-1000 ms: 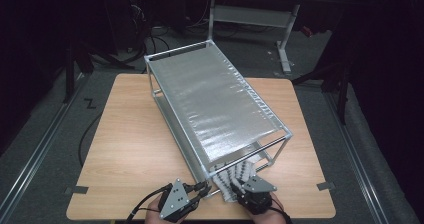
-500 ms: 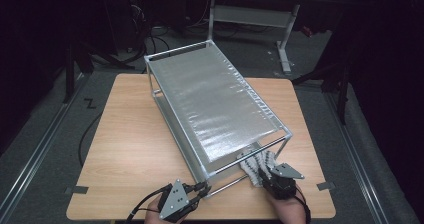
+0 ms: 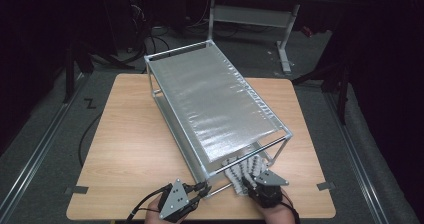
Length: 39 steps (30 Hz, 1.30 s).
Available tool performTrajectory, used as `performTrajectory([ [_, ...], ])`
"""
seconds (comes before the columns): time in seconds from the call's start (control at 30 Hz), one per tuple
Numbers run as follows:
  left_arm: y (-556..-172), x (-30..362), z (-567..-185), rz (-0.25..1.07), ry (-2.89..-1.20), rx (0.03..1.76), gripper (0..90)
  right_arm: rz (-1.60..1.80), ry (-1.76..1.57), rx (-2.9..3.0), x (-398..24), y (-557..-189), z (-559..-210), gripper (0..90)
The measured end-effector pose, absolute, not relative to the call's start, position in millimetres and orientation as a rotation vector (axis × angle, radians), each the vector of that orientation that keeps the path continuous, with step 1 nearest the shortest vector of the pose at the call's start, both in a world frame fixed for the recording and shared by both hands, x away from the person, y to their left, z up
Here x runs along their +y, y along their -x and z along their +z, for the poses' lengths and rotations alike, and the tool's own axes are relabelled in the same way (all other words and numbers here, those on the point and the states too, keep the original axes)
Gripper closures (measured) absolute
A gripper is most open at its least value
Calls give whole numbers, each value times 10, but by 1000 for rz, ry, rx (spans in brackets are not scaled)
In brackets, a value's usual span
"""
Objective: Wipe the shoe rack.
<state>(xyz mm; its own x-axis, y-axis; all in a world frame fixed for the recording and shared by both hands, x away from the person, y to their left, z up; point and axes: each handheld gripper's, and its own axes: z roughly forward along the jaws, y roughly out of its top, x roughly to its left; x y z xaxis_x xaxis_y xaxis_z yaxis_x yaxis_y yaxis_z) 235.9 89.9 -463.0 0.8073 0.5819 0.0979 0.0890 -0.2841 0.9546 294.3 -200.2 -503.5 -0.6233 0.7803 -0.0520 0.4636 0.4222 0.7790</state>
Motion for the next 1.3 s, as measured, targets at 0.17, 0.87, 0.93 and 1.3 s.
performTrajectory([
  [0.17, -2360, 899, -4631, 521, -1816, 514, 800, 1088, -958, 2356, -1762, -2814, -5029, 713],
  [0.87, -2360, 900, -4630, 522, -1818, 513, 800, 1092, -816, 2441, -1434, -2636, -5035, 713],
  [0.93, -2360, 901, -4631, 522, -1818, 512, 800, 1083, -836, 2426, -1483, -2663, -5034, 712],
  [1.3, -2358, 901, -4631, 520, -1816, 515, 800, 1022, -1027, 2304, -1898, -2882, -5030, 703],
])
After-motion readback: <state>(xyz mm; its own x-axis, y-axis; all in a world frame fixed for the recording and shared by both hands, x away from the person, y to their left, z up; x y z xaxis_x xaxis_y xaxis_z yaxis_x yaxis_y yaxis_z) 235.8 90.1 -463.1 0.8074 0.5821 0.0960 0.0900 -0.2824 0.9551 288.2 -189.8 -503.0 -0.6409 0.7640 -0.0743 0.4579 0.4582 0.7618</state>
